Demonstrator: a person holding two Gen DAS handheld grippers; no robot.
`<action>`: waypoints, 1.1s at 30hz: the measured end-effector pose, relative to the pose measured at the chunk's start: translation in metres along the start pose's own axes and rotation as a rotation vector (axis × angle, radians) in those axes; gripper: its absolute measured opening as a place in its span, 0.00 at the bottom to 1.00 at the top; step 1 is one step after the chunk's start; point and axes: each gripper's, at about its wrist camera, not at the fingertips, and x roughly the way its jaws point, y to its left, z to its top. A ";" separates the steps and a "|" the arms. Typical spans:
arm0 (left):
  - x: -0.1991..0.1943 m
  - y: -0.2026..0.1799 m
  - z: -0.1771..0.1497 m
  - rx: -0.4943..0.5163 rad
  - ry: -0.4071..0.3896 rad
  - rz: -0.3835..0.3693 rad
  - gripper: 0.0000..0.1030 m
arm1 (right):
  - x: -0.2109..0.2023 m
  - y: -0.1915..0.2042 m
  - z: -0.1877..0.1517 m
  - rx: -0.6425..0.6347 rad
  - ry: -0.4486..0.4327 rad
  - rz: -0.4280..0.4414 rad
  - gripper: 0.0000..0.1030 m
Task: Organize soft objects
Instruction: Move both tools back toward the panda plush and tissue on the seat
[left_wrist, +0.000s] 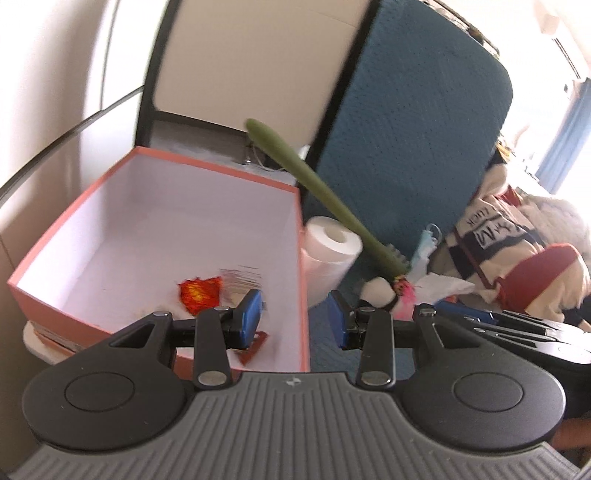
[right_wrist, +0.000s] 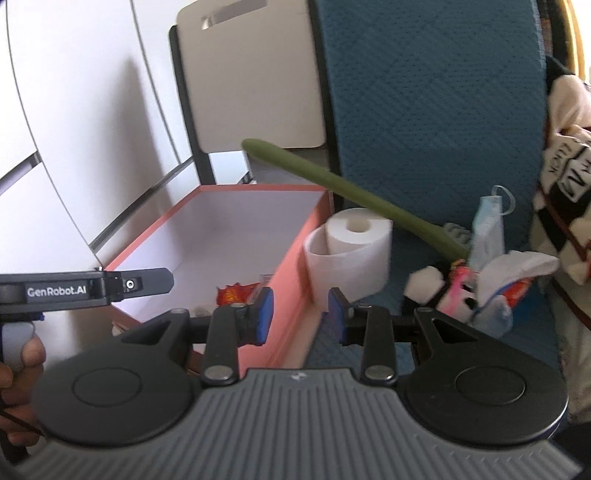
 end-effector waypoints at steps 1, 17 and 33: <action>0.001 -0.006 -0.002 0.007 0.003 -0.007 0.44 | -0.004 -0.004 -0.002 0.004 -0.002 -0.008 0.35; 0.010 -0.085 -0.030 0.100 0.047 -0.117 0.44 | -0.065 -0.069 -0.037 0.093 -0.041 -0.139 0.35; 0.034 -0.149 -0.063 0.142 0.125 -0.184 0.44 | -0.100 -0.129 -0.070 0.169 -0.059 -0.237 0.35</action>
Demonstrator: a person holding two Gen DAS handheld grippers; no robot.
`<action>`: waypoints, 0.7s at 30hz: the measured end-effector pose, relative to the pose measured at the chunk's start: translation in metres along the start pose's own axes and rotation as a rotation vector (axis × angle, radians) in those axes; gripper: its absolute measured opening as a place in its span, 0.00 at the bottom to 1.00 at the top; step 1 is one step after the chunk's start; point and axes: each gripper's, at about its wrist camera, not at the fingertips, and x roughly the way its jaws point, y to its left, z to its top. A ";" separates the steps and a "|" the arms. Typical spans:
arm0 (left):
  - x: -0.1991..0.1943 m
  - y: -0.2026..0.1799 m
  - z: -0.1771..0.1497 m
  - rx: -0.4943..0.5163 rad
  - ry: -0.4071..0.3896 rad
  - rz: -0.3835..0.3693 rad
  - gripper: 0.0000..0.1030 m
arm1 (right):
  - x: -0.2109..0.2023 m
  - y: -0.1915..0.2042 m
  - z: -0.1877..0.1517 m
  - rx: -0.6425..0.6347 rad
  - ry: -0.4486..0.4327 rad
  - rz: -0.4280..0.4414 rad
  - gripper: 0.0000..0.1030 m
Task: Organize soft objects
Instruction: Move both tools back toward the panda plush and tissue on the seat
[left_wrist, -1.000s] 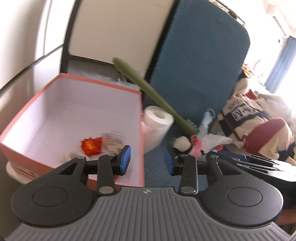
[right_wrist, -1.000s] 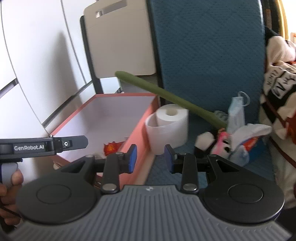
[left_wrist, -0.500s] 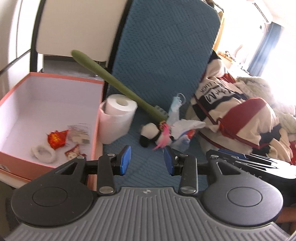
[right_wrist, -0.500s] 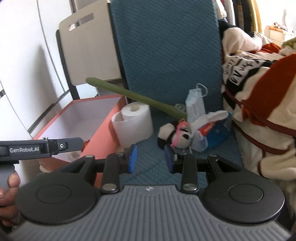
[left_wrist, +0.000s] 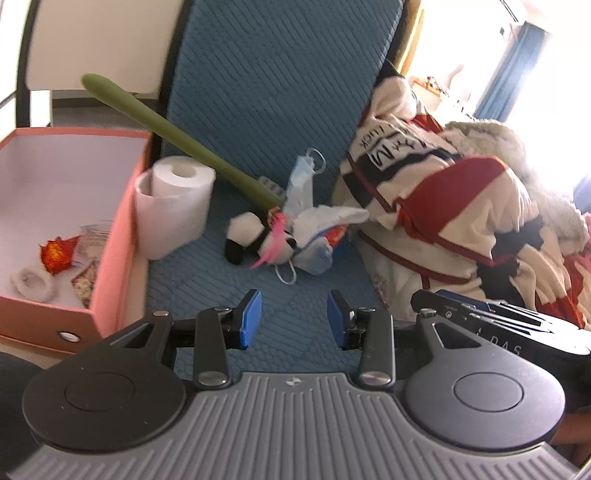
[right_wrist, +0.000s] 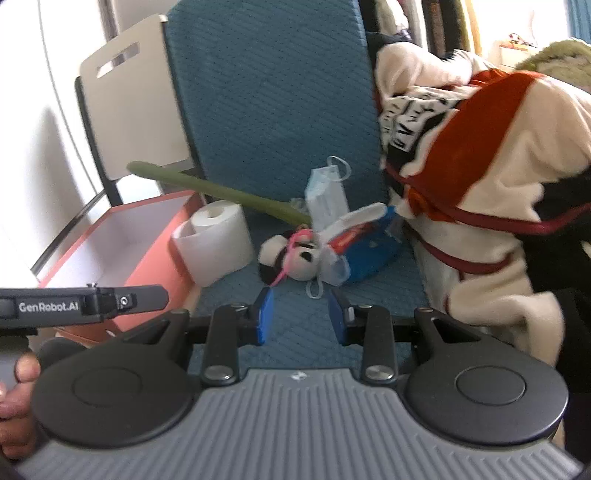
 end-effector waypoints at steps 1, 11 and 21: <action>0.002 -0.003 -0.001 0.007 0.005 -0.002 0.44 | 0.000 -0.005 -0.002 0.007 -0.001 -0.007 0.35; 0.039 -0.017 -0.009 0.054 0.038 0.014 0.44 | 0.017 -0.036 -0.013 0.070 0.003 -0.033 0.35; 0.112 0.005 0.003 0.135 0.038 0.051 0.55 | 0.060 -0.044 0.006 0.091 -0.061 -0.038 0.35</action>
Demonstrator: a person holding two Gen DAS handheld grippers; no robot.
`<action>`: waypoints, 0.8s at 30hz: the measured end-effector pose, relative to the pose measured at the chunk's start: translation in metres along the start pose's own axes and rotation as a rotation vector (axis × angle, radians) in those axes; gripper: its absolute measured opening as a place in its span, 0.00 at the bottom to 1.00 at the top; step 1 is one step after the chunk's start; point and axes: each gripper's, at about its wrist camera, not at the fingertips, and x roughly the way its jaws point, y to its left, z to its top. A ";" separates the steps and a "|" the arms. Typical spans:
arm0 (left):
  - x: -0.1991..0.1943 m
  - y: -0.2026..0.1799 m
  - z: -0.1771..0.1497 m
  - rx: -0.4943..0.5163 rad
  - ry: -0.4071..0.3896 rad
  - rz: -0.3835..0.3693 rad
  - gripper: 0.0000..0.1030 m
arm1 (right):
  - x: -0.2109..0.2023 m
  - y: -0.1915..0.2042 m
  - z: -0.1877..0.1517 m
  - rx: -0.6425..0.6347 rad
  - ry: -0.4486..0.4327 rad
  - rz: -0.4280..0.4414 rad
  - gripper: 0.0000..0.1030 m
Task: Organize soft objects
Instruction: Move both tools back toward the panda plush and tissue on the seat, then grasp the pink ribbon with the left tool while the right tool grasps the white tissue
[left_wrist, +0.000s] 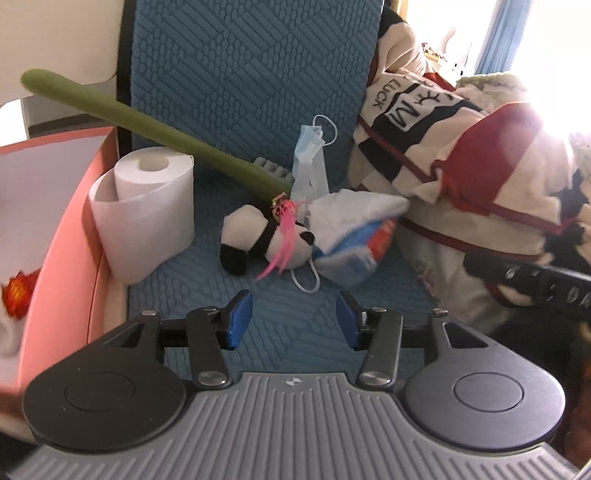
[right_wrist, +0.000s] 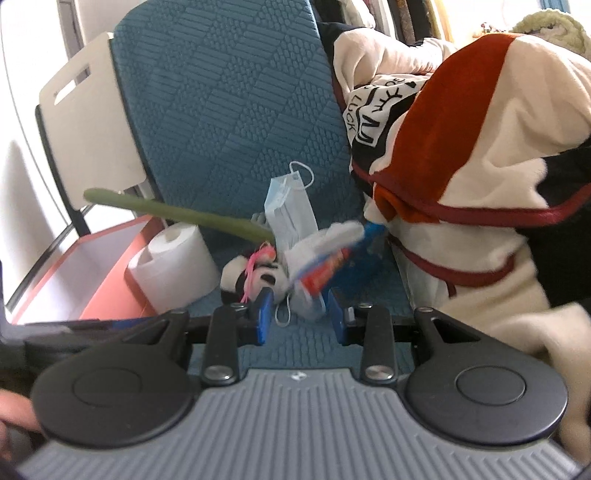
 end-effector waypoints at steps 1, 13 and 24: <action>0.008 0.002 0.002 0.008 -0.004 0.003 0.58 | 0.004 -0.001 0.002 0.002 -0.008 -0.003 0.35; 0.072 0.011 0.030 0.014 -0.061 -0.027 0.58 | 0.072 0.016 0.021 -0.041 -0.044 -0.104 0.41; 0.118 0.020 0.067 -0.041 -0.073 -0.051 0.57 | 0.133 0.029 0.039 -0.173 -0.038 -0.229 0.44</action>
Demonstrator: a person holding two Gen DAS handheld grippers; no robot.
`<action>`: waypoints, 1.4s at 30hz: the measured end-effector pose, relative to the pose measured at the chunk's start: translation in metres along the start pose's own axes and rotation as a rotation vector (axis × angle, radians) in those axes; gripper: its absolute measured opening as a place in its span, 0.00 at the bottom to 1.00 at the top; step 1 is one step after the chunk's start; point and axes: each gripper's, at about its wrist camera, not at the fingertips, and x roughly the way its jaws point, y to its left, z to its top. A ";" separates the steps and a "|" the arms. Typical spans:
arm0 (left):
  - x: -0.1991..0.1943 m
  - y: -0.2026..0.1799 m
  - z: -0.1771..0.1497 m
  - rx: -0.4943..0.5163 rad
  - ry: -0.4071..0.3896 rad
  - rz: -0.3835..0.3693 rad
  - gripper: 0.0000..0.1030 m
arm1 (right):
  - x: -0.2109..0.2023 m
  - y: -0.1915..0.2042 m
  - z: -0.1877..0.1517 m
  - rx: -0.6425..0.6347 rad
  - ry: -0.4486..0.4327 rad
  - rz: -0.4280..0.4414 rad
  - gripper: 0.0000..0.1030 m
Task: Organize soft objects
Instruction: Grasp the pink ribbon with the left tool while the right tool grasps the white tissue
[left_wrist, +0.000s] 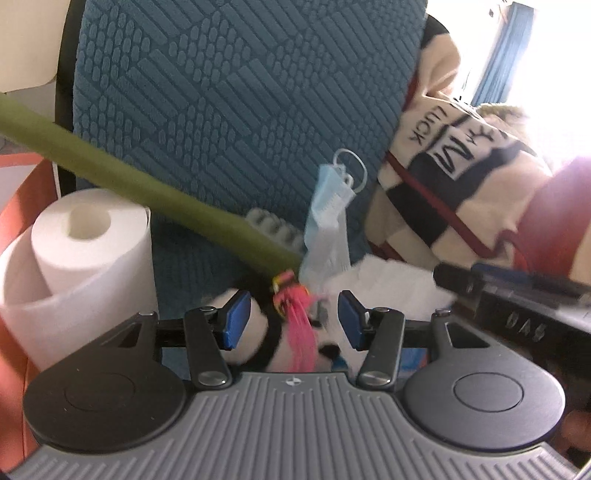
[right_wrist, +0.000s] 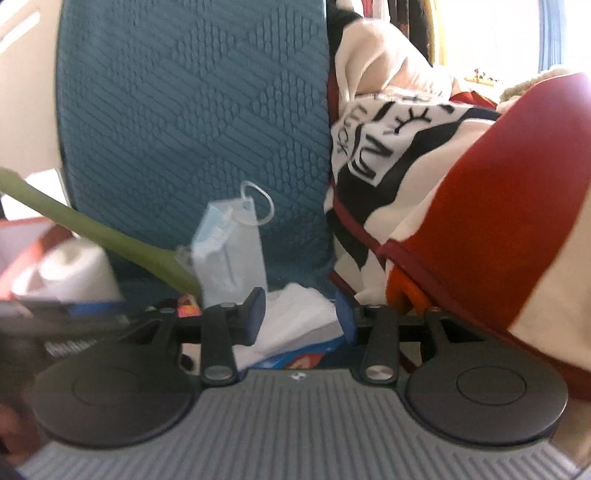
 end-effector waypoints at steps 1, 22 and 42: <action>0.003 0.001 0.003 -0.005 -0.001 0.000 0.57 | 0.007 0.001 0.000 -0.010 0.023 -0.007 0.44; 0.050 0.001 0.006 0.019 0.114 -0.037 0.35 | 0.059 0.011 -0.024 -0.089 0.280 -0.036 0.59; 0.045 0.006 0.005 -0.009 0.098 -0.040 0.31 | 0.056 0.006 -0.023 -0.049 0.271 0.044 0.13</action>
